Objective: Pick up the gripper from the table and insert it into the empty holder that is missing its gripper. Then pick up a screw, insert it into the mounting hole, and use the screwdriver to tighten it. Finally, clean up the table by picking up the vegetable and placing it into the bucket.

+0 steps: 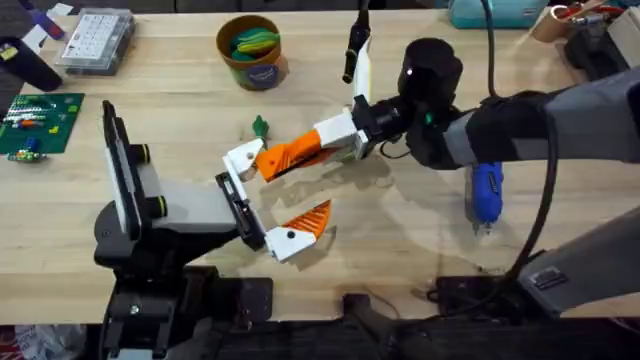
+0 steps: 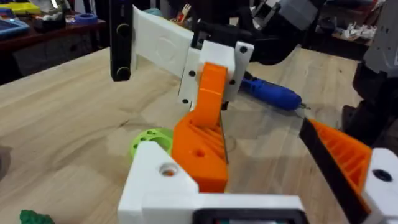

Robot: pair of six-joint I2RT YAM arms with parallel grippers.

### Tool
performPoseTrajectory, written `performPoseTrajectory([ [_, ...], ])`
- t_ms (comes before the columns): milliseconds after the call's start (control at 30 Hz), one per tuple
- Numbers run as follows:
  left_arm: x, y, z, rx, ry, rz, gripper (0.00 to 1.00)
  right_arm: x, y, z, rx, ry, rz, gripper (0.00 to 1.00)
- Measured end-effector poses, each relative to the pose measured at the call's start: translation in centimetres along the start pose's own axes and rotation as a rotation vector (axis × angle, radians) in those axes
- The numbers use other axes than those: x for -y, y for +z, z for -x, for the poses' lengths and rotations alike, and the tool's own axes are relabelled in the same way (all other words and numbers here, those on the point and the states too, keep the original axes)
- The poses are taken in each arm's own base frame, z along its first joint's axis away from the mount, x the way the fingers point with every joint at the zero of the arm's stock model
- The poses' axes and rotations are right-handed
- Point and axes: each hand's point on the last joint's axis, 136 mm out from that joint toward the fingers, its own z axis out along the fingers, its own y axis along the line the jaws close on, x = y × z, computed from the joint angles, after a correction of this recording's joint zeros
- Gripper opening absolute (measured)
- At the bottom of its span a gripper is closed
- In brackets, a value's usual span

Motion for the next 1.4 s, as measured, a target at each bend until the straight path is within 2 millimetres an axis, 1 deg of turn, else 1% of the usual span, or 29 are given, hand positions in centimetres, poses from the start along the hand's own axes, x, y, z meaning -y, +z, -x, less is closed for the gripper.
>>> performPoseTrajectory([
  [133,0.0,0.0,0.0,0.000,-0.004,0.000,0.985,0.1,0.0,0.2,0.011,0.009,-0.005,0.016],
  [300,-0.1,0.0,0.0,-0.001,-0.022,0.005,0.985,0.7,0.3,0.2,0.004,0.088,-0.020,0.016],
  [433,0.0,0.0,0.0,-0.001,-0.024,0.000,0.985,0.3,1.0,0.6,-0.006,0.079,-0.020,0.016],
  [633,0.2,0.0,-0.1,-0.002,-0.026,-0.013,0.985,0.5,2.2,1.7,-0.031,0.074,-0.017,0.016],
  [733,0.2,0.0,-0.1,-0.002,-0.026,-0.011,0.985,0.5,2.6,1.8,-0.039,0.081,-0.017,0.016],
  [1400,-0.6,-0.1,0.0,0.001,-0.036,0.030,0.985,0.8,3.4,2.4,0.004,0.076,-0.039,0.016],
])
